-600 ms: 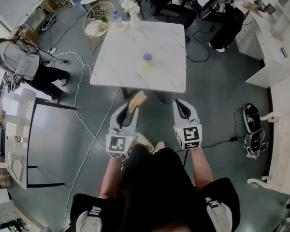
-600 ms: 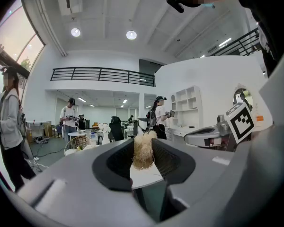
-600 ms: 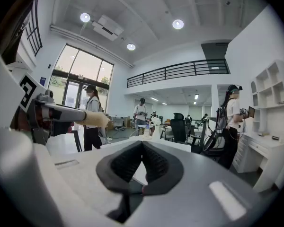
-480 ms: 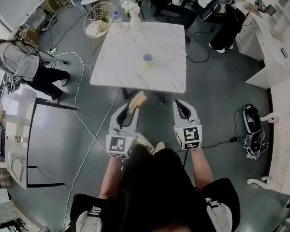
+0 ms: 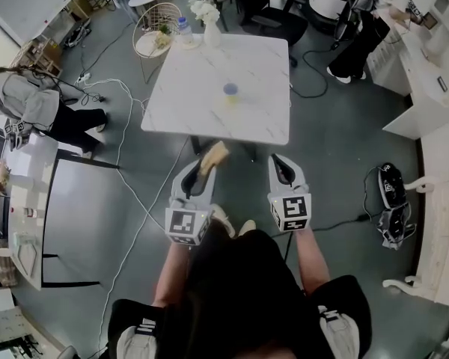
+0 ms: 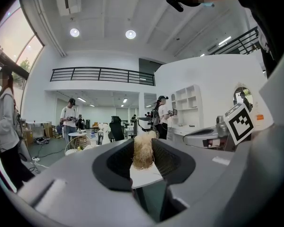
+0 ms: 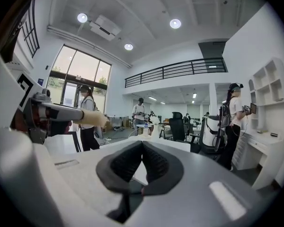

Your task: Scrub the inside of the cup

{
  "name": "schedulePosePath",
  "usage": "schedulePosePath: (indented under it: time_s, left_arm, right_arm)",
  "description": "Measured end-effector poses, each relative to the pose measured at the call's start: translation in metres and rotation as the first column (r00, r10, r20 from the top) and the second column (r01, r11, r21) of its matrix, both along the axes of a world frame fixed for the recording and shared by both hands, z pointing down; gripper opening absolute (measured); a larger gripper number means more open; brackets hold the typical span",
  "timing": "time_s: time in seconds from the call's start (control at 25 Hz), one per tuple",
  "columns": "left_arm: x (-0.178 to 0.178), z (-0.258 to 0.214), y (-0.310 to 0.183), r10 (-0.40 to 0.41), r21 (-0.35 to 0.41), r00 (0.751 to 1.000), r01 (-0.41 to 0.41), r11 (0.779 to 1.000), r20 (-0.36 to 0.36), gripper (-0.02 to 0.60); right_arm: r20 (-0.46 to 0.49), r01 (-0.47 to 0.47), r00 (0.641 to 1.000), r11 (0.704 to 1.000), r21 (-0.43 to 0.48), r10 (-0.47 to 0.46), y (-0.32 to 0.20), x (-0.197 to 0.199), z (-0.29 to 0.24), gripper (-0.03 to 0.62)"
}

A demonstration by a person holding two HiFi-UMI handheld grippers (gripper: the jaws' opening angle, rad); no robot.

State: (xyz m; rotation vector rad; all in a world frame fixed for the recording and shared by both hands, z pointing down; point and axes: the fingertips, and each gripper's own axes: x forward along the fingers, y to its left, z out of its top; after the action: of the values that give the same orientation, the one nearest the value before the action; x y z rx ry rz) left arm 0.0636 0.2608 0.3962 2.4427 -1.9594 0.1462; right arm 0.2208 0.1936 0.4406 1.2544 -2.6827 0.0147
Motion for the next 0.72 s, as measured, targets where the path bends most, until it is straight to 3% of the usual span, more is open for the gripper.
schedulePosePath:
  time_s: [0.36,0.72]
  left_arm:
    - [-0.016,0.005,-0.030,0.018,-0.025,1.000,-0.018,1.000,0.018,0.126]
    - [-0.070,-0.002,-0.095,0.081,-0.027,0.997,-0.081,0.996,0.001,0.126]
  right_arm:
    - [-0.008,-0.009,1.000,0.999,-0.031,0.008,-0.017,-0.015,0.011,0.003]
    - [0.005,-0.105,0.994,0.994,-0.019,0.105,-0.075,-0.052,-0.002,0.003]
